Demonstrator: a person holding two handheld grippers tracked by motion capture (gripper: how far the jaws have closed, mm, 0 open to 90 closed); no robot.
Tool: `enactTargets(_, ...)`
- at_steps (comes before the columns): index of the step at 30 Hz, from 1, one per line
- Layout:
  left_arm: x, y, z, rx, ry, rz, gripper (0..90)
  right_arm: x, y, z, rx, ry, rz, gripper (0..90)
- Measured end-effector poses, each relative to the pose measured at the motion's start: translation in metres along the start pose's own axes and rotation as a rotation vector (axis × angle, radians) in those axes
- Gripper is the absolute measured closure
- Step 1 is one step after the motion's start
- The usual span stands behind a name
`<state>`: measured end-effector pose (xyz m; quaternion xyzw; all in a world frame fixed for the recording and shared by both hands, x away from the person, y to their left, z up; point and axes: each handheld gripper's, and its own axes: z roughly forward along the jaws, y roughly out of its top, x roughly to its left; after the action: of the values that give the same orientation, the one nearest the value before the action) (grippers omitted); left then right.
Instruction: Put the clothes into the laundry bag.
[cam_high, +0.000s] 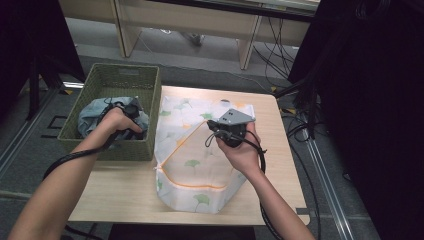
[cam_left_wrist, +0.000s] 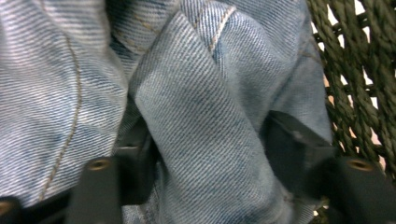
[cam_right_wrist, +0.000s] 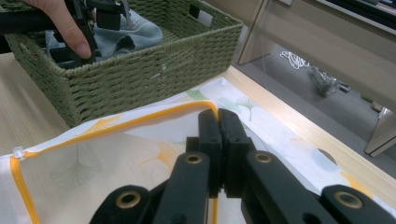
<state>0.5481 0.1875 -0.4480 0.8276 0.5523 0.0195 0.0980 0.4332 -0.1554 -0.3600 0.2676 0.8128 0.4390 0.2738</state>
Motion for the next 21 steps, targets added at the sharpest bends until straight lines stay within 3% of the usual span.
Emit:
enactTargets(6,-0.002,0.001,0.001,0.027,0.006,0.047,65.7,-0.001,-0.001,0.0,-0.001,-0.001,0.0,90.0)
enactTargets(10,0.0,-0.001,-0.001,0.01,-0.004,0.051,74.7,-0.002,-0.001,0.0,0.002,-0.001,0.001,90.0)
enactTargets(15,0.007,-0.007,-0.008,-0.042,-0.044,0.03,79.3,-0.002,-0.001,0.001,0.004,-0.001,0.003,90.0)
enactTargets(21,0.008,-0.012,-0.023,-0.143,-0.044,0.037,81.4,-0.001,-0.002,0.001,0.008,0.0,0.008,90.0)
